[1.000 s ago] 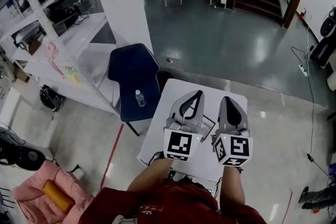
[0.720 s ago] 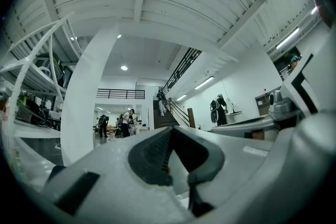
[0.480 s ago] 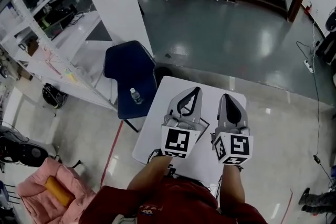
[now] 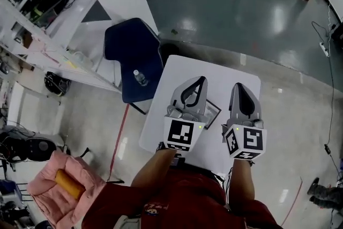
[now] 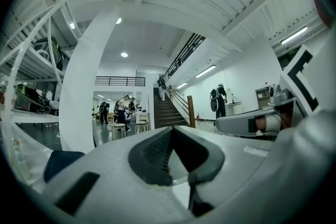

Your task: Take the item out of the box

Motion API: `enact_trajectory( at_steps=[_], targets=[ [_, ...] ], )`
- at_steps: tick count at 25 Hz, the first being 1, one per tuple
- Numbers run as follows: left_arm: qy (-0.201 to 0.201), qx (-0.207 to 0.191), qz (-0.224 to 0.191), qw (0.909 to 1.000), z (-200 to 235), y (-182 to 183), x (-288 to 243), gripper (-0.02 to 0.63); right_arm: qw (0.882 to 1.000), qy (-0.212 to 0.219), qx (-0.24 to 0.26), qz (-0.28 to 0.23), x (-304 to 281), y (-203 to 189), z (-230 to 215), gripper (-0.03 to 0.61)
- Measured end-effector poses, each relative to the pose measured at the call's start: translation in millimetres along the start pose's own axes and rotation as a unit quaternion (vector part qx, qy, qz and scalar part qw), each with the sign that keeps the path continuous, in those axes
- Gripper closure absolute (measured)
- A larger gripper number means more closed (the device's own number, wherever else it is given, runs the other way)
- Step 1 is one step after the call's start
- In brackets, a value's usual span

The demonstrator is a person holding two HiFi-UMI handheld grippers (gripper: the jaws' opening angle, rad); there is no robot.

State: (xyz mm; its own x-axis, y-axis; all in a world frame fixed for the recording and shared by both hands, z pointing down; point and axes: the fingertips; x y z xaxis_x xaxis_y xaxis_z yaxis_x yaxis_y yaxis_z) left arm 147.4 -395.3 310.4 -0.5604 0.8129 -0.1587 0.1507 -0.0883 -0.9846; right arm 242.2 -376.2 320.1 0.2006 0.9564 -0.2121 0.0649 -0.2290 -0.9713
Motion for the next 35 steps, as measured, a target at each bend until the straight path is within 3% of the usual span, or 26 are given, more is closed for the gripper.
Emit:
enact_trajectory(
  at_steps=[8,16,28,35],
  targets=[
    [-0.036,0.0,0.065,0.9972,19,-72,-37,0.612,0.999,-0.026,-0.019,0.044,-46,-47,-7,0.577],
    [-0.073,-0.006,0.142,0.9871,39,-144,-78,0.6,0.996,-0.042,-0.029,0.075,-100,-71,-11,0.577],
    [-0.141,-0.032,0.258,0.9552,25,-259,-106,0.58,0.992,-0.062,-0.042,0.106,-131,-103,-23,0.577],
    [-0.178,-0.047,0.325,0.9275,12,-314,-107,0.553,0.989,-0.072,-0.049,0.116,-137,-115,-29,0.577]
  ],
)
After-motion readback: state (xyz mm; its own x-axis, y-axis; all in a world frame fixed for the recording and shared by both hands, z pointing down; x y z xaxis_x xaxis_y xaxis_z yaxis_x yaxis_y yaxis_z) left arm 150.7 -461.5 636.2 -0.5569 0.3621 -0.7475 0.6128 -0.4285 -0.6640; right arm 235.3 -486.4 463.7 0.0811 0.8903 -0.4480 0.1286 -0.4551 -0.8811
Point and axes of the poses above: the fingertips, and each gripper's own axes: x backward along the fingers, z to its left, y out of its top, and after that the axes turned 10 degrees about z, right-handed
